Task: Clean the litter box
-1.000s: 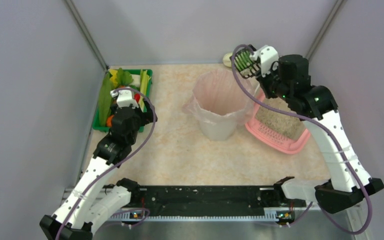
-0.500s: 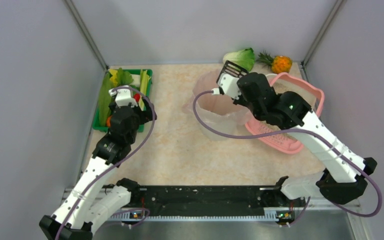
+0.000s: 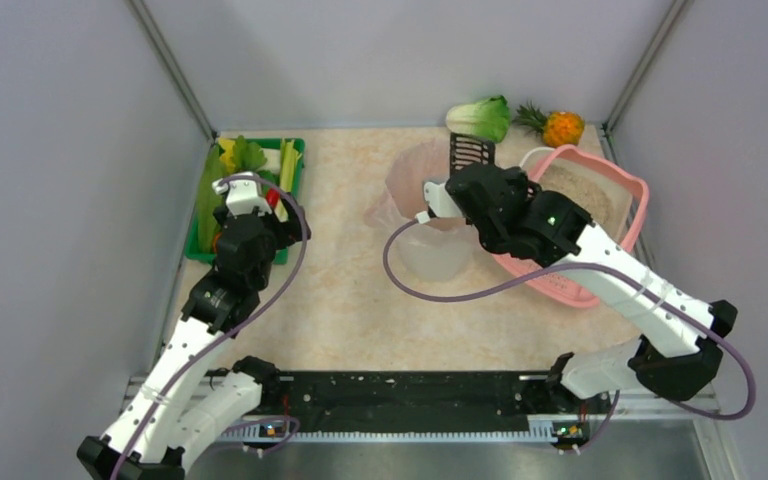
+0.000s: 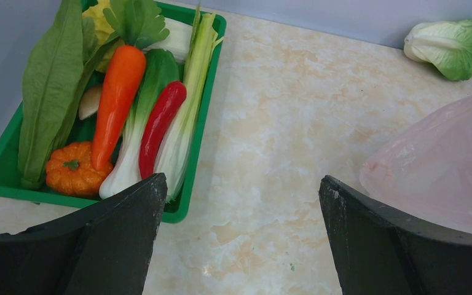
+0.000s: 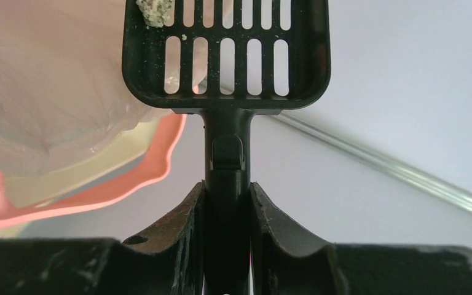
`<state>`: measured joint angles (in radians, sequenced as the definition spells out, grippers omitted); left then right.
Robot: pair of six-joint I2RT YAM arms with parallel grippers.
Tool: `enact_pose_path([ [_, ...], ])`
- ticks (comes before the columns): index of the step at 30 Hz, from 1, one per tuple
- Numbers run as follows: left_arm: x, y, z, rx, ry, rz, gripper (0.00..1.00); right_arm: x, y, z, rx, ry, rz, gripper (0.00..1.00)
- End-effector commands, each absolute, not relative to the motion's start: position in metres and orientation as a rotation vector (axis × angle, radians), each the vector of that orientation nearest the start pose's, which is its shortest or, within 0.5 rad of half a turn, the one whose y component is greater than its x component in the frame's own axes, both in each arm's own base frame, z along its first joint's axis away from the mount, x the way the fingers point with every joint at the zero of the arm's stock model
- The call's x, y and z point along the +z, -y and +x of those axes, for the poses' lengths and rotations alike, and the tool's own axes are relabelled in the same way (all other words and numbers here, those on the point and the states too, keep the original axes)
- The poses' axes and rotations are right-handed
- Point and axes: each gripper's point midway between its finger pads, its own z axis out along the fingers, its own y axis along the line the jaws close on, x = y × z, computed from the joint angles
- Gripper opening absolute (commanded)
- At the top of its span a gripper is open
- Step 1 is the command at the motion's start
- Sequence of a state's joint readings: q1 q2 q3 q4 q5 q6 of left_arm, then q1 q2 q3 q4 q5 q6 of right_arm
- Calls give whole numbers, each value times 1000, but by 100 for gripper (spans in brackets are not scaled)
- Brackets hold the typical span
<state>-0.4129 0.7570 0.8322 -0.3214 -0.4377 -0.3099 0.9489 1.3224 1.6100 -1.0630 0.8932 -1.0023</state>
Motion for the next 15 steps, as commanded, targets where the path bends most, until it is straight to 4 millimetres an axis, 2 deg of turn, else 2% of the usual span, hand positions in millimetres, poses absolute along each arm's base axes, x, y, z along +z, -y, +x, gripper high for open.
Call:
enact_pose_path([
  [1,297,53,290,-116,-1715,-231,99,391,-140,292,-1162,-1487,-1580,0],
  [5,298,52,290,-111,-1715,-231,99,388,-159,297,-1177,-1443,-1643,0],
  [8,298,51,289,-103,-1716,-231,99,387,-162,297,-1195,-1419,-1680,0],
  [12,294,51,289,-102,-1721,-233,99,376,-174,289,-1169,-1383,-1749,0],
  [15,294,51,289,-107,-1721,-240,99,393,-164,286,-1212,-1357,-1717,0],
])
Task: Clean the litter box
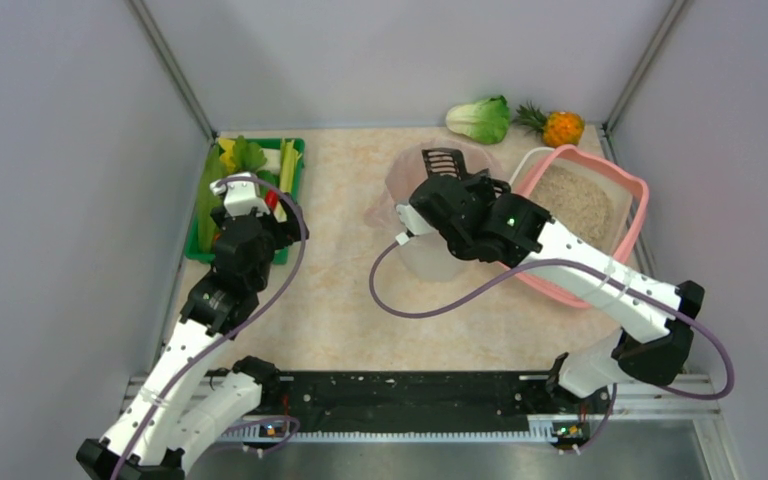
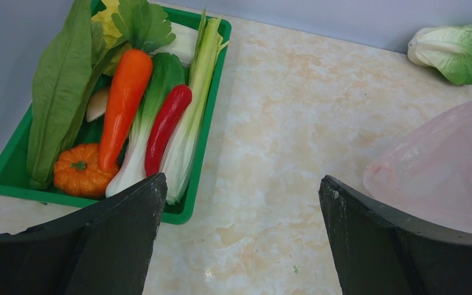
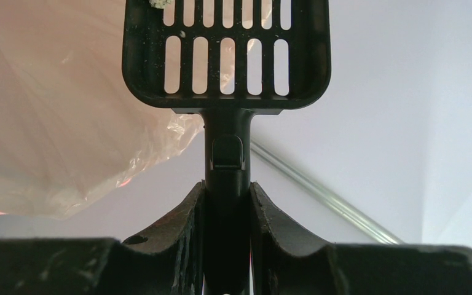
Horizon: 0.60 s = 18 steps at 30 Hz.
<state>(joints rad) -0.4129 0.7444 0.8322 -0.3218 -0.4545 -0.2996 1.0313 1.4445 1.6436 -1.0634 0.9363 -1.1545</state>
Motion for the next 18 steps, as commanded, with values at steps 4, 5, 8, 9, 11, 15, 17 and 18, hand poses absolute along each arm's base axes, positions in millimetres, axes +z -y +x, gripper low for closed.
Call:
enact_pose_path([
  [4,293,55,291,-125,-1722,-233,99,389,-181,283,-1178,-1309,-1776,0],
  [5,293,56,291,-128,-1724,-233,99,392,-177,283,-1198,-1313,-1761,0],
  [8,294,54,290,-130,-1719,-246,99,398,-177,286,-1236,-1299,-1694,0],
  [9,294,54,289,-133,-1719,-245,99,389,-180,285,-1226,-1294,-1740,0],
  [11,294,55,289,-131,-1721,-235,99,391,-170,286,-1256,-1309,-1746,0],
  [15,294,50,286,-114,-1719,-248,99,409,-170,292,-1248,-1317,-1662,0],
  [17,294,52,286,-126,-1715,-244,99,399,-167,290,-1250,-1315,-1735,0],
  [18,294,52,286,-127,-1719,-241,99,409,-155,293,-1295,-1335,-1686,0],
])
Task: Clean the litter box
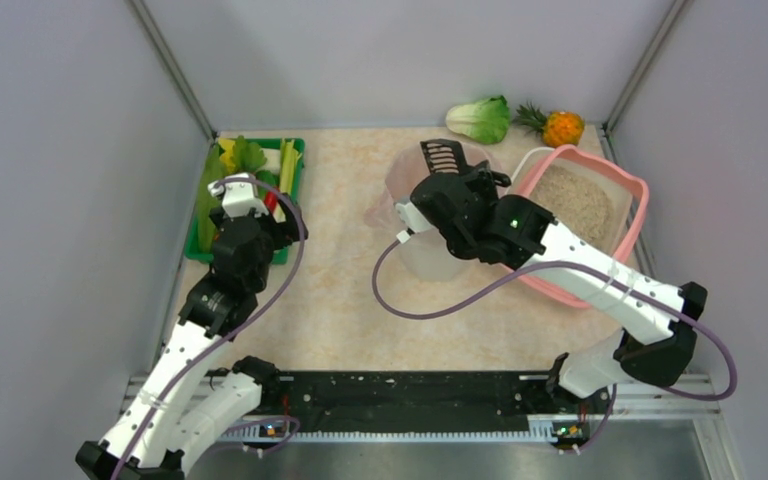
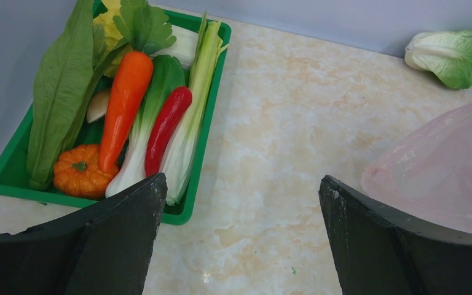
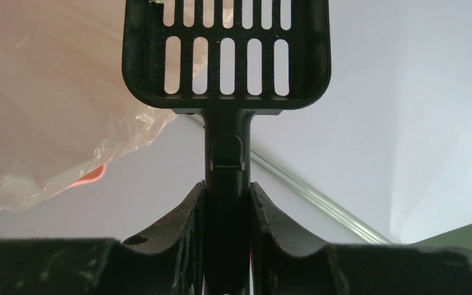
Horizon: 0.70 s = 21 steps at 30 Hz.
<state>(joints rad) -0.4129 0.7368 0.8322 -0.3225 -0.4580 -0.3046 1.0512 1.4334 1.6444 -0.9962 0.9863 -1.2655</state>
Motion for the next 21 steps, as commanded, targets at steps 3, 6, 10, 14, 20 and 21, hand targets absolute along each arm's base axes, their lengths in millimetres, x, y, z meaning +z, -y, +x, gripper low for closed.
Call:
enact_pose_path([
  [3,294,51,284,-127,-1719,-253,99,415,-165,298,-1272,-1303,-1637,0],
  [6,295,53,285,-135,-1718,-245,99,392,-164,296,-1278,-1305,-1752,0],
  [10,297,49,282,-123,-1711,-255,99,402,-165,297,-1295,-1272,-1709,0],
  [14,297,52,283,-131,-1717,-242,99,391,-160,297,-1307,-1269,-1788,0],
  [20,298,52,282,-142,-1707,-246,99,390,-162,297,-1270,-1269,-1785,0],
  [21,298,51,281,-136,-1711,-247,99,399,-154,298,-1284,-1284,-1738,0],
])
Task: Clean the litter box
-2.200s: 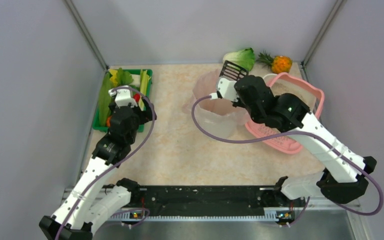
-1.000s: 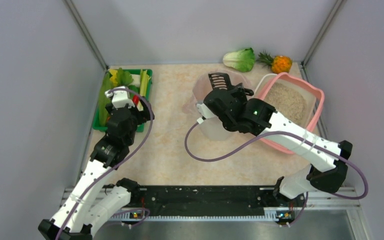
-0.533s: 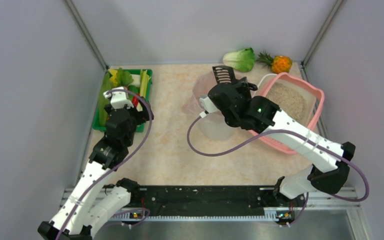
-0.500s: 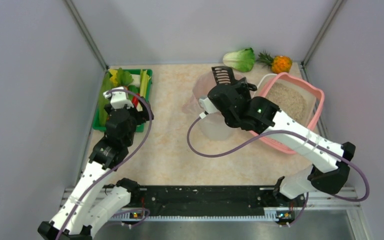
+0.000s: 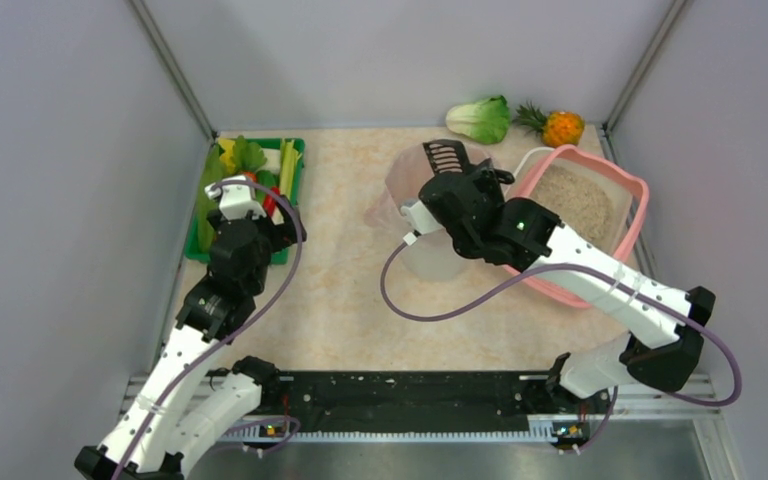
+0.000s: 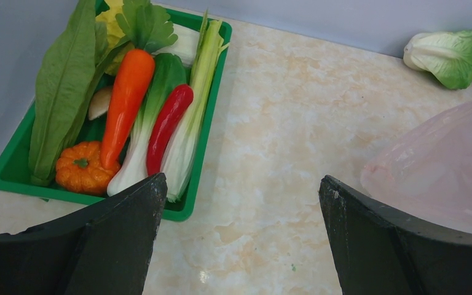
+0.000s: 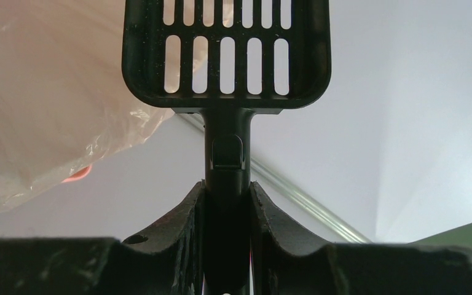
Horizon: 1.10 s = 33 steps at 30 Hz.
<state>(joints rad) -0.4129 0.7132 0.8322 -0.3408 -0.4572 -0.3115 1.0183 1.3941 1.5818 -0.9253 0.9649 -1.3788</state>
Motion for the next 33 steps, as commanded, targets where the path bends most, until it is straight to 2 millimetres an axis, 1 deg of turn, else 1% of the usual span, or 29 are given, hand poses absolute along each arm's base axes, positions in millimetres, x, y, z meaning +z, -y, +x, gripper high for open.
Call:
enact_pose_path([
  [1,298,49,280,-127,-1713,-253,99,408,-150,299,-1286,-1292,-1683,0],
  [2,298,47,279,-122,-1710,-260,99,415,-150,299,-1273,-1294,-1637,0],
  [3,298,47,278,-125,-1705,-261,99,416,-150,298,-1263,-1297,-1620,0],
  [5,297,48,278,-131,-1706,-255,99,411,-148,297,-1252,-1313,-1609,0],
  [8,296,48,279,-129,-1713,-258,99,410,-147,294,-1194,-1336,-1568,0],
  [11,297,49,279,-137,-1709,-258,99,415,-143,290,-1118,-1368,-1492,0],
  [15,296,49,278,-135,-1714,-254,99,424,-141,285,-964,-1424,-1358,0],
  [18,296,51,279,-142,-1715,-251,99,428,-134,282,-880,-1492,-1266,0],
  [23,297,52,279,-150,-1715,-251,99,440,-126,275,-714,-1577,-1076,0],
  [26,296,53,279,-155,-1718,-249,99,444,-121,273,-591,-1628,-962,0],
  [29,296,54,280,-161,-1720,-247,99,444,-113,272,-490,-1690,-843,0],
  [33,294,55,281,-163,-1727,-242,99,437,-95,274,-409,-1791,-640,0],
])
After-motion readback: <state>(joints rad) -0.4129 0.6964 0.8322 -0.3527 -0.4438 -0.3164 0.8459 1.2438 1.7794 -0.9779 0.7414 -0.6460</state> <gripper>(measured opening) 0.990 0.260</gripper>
